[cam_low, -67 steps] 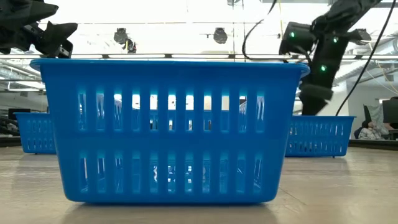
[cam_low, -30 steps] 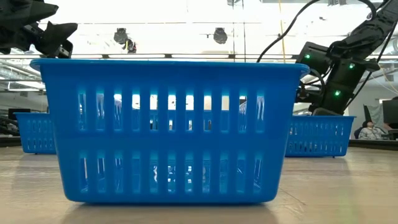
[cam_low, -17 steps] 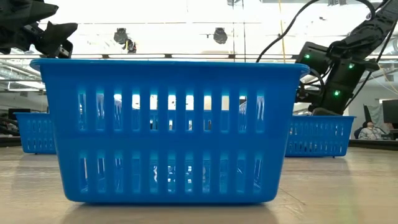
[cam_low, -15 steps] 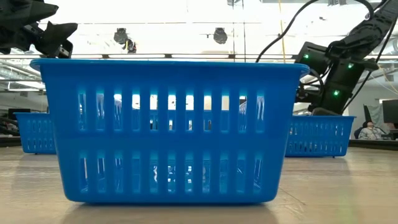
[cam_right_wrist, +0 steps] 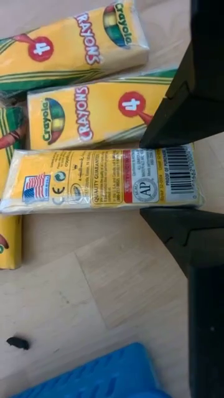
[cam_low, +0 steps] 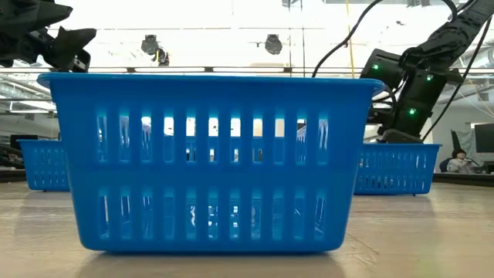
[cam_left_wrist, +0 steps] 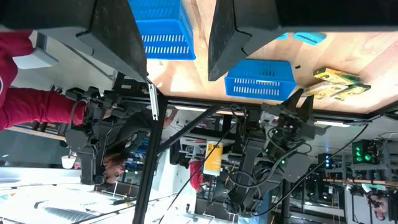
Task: Pick & Place School Supplies
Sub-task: Put the yellow crayon box into the top right blue bin
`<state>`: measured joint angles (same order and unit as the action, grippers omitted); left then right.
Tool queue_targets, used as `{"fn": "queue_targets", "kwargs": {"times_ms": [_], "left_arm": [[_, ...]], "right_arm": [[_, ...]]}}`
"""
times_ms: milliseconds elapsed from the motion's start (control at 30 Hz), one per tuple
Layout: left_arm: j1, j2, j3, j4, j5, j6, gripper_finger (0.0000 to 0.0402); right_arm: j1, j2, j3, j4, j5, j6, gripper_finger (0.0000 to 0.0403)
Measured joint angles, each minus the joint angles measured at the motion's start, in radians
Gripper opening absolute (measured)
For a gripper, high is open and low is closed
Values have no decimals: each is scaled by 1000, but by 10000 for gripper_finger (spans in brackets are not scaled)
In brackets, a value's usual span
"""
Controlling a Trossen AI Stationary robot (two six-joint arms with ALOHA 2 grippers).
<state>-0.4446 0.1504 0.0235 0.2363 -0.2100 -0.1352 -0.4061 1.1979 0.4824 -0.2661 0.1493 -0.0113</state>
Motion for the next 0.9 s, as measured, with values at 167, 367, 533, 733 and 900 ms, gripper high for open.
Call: {"fn": "queue_targets", "kwargs": {"times_ms": [167,367,533,733,900], "left_arm": [[0,0,0,0,0,0,173],[1,0,0,0,0,0,173],[1,0,0,0,0,0,173],[1,0,0,0,0,0,173],[1,0,0,0,0,0,173]], "right_arm": [[0,-37,0,1,2,4,141],[0,-162,1,1,2,26,141],[17,-273,1,0,-29,25,141],[99,-349,2,-2,-49,51,141],[166,-357,2,-1,-49,52,141]]}}
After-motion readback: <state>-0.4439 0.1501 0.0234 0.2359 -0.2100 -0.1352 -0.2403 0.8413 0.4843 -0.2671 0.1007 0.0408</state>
